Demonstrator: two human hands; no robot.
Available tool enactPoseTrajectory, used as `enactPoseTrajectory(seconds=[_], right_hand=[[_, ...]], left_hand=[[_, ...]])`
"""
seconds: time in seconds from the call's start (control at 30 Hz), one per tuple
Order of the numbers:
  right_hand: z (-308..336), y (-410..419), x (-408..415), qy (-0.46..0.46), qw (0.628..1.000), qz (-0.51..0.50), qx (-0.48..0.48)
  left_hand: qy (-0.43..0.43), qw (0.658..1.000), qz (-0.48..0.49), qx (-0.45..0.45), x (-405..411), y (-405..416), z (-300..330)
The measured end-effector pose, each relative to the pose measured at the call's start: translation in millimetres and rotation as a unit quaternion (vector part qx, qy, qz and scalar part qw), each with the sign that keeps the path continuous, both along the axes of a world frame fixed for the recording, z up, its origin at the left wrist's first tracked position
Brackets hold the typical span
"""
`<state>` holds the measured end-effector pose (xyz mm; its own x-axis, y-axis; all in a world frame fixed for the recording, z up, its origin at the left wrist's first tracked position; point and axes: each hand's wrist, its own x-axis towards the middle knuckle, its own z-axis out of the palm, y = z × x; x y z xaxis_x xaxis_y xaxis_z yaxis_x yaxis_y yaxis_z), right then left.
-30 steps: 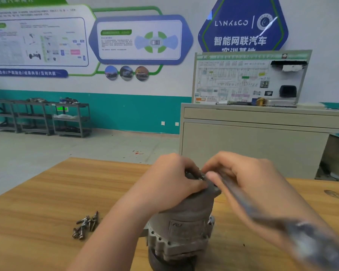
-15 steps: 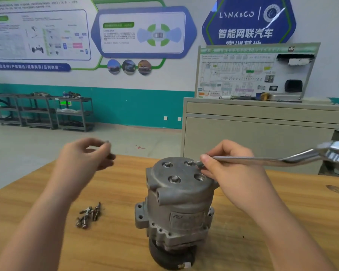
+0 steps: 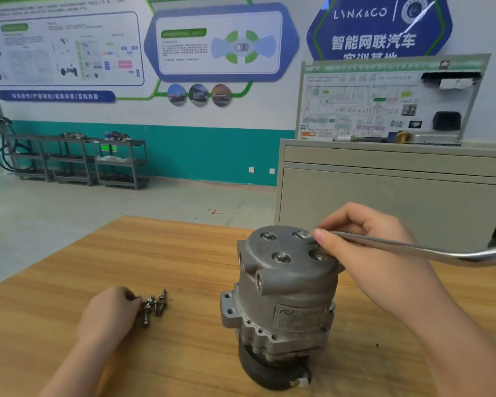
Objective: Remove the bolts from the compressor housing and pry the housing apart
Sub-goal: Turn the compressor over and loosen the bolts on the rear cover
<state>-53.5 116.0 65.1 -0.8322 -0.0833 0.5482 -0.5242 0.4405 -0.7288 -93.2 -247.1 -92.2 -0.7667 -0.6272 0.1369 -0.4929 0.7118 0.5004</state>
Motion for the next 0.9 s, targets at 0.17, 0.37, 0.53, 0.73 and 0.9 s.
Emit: enactPoseTrajectory(seconds=[0.17,0.37,0.53,0.73,0.9], right_hand=[[2,1,7,-0.017,0.993,0.119,0.005],[-5,1,11,0.042,0.987,0.137,0.069],[-7,-6,12,0.114,0.979,0.134,0.101],[-9,-6,11,0.150,0.975,0.111,0.122],[-10,-13,19,0.233,0.955,0.068,0.170]], left_hand=[[0.008,1.000,-0.007,0.007,-1,2,-3],[0.009,1.000,-0.008,-0.003,0,2,-6],[0.011,1.000,-0.007,0.005,-1,1,-8],[0.188,0.981,-0.052,0.004,14,36,31],[0.346,0.832,-0.347,0.259,40,134,103]])
